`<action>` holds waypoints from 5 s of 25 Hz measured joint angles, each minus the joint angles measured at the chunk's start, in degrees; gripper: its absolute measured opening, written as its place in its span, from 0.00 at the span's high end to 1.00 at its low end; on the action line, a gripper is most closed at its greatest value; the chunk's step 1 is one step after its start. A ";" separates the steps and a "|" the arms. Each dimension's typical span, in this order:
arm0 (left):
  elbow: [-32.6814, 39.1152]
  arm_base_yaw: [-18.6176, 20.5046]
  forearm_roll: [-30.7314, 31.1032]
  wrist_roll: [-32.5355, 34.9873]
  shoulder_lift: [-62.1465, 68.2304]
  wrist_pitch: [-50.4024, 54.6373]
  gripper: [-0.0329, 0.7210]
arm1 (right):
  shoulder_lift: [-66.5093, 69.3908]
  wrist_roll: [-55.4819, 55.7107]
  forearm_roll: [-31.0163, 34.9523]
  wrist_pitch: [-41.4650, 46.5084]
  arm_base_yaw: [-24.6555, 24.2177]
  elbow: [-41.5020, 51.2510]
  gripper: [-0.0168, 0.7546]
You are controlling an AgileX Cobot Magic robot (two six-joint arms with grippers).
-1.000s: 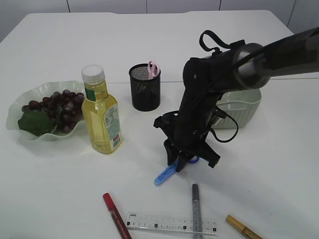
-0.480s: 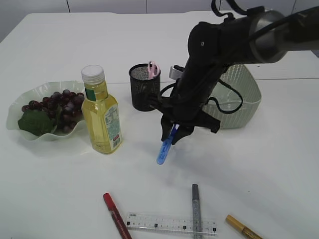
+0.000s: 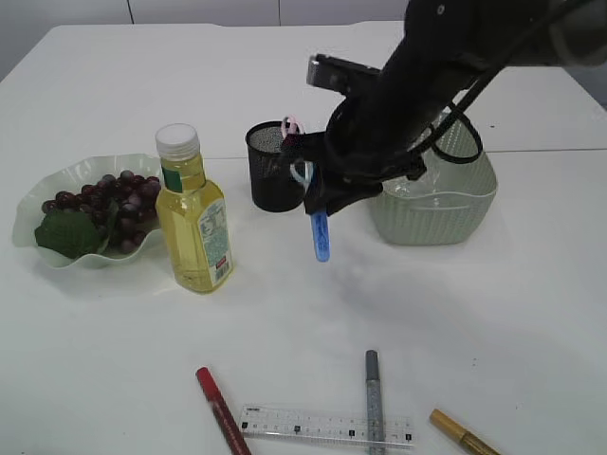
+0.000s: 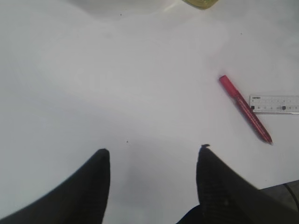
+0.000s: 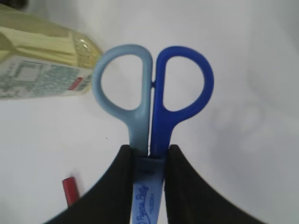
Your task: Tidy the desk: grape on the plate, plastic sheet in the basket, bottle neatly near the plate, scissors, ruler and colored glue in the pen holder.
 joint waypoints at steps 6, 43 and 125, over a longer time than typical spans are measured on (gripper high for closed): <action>0.00 0.00 -1.35 0.00 0.00 0.05 0.38 | -0.29 -26.17 24.13 -2.91 -7.08 0.00 0.83; 0.00 0.00 0.21 0.00 0.00 -0.53 0.38 | 22.69 -118.20 81.28 -5.05 -12.28 -15.51 0.83; 0.00 0.00 4.68 0.00 0.00 -3.70 0.38 | -1.73 -33.79 -16.89 4.20 21.08 18.15 0.45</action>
